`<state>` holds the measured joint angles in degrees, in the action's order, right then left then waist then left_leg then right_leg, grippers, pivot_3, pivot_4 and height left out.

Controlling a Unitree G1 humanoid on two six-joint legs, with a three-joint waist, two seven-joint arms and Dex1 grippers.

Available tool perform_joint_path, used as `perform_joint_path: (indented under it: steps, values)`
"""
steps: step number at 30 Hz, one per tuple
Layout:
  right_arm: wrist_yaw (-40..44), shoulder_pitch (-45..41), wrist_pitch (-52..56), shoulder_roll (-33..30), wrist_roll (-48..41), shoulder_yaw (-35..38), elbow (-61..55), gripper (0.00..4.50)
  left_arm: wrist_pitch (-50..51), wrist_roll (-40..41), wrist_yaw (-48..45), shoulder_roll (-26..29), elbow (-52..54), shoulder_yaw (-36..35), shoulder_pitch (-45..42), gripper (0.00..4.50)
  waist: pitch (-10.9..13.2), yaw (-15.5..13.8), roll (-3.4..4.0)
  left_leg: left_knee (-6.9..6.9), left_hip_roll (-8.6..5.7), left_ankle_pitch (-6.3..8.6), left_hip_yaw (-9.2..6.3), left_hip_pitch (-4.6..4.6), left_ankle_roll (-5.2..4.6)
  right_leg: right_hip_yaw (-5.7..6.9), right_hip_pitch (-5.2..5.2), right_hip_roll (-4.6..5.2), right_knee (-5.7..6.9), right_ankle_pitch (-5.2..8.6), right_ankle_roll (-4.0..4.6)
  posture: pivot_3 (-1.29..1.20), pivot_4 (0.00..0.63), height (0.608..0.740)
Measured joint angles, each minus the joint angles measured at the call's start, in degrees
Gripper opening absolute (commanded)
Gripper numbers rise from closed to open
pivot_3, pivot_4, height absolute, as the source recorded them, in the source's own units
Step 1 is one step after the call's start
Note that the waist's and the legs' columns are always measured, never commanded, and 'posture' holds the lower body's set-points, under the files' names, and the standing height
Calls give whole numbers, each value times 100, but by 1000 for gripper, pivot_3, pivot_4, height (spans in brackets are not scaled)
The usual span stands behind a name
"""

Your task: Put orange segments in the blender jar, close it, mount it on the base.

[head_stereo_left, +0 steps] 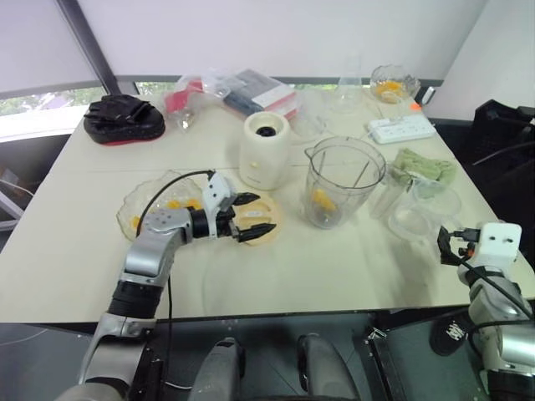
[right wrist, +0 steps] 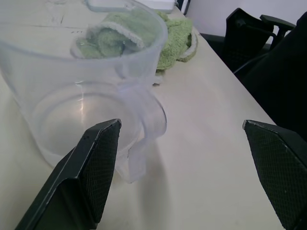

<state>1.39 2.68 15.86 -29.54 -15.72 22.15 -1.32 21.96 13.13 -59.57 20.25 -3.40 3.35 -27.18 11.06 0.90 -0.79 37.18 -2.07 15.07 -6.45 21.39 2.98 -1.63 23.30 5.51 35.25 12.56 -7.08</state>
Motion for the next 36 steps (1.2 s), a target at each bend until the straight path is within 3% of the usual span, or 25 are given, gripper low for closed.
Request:
perform_joint_path:
  steps: [14, 36]
  values:
    - [-466, -573, -181, 384, 537, 118, 621, 4213, -121, 5, 178, 73, 27, 57, 1, 4460, 1, 18, 3, -1, 0, 0, 1, 0, 0, 0, 1, 0, 0, 0, 0, 0, 150, 740]
    - [-498, -981, -283, 489, 474, 428, 1026, 4213, -283, 5, 221, 192, 18, 258, -11, 4460, 1, 17, 3, -4, 0, 0, 0, 2, 0, 0, 1, 0, -5, 1, 0, 0, 150, 740]
